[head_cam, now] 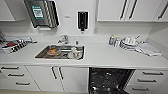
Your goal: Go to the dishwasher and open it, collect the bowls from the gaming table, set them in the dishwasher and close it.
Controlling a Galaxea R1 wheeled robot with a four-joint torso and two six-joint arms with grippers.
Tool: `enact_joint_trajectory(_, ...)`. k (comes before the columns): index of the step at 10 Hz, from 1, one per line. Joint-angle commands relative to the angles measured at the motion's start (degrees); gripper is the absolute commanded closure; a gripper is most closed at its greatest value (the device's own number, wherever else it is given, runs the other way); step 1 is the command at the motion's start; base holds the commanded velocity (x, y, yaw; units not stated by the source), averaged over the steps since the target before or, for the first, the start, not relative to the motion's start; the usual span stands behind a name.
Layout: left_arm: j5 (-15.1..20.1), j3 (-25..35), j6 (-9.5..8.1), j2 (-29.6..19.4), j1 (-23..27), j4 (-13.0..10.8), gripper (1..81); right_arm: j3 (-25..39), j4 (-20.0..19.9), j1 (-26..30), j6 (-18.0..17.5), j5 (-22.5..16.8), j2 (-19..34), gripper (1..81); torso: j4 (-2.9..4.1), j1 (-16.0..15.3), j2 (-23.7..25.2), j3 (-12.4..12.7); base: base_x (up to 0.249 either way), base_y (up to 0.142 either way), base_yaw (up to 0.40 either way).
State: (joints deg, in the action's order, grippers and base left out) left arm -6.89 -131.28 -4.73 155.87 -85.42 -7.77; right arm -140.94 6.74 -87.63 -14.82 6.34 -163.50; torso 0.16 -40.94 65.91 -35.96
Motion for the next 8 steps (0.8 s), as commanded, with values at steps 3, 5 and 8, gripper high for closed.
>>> enact_joint_trajectory(3,3.11,-4.86,0.07,3.31,0.39,-2.61,1.0,-4.34,1.34,1.35,0.15,-3.09,-3.53,1.0,0.0,5.66,-8.77,3.88,0.0,0.0,0.0)
enact_joint_trajectory(5,3.11,-4.86,0.07,3.49,0.29,-2.61,1.0,-4.34,1.43,0.82,0.15,-3.09,-3.53,1.0,0.0,8.08,-12.55,5.82,0.0,0.0,0.0)
enact_joint_trajectory(8,3.11,-4.86,0.07,3.58,0.03,-2.96,1.0,-4.25,1.78,0.74,0.15,-3.09,-3.53,1.0,0.0,12.02,-18.54,9.08,0.0,0.0,0.0)
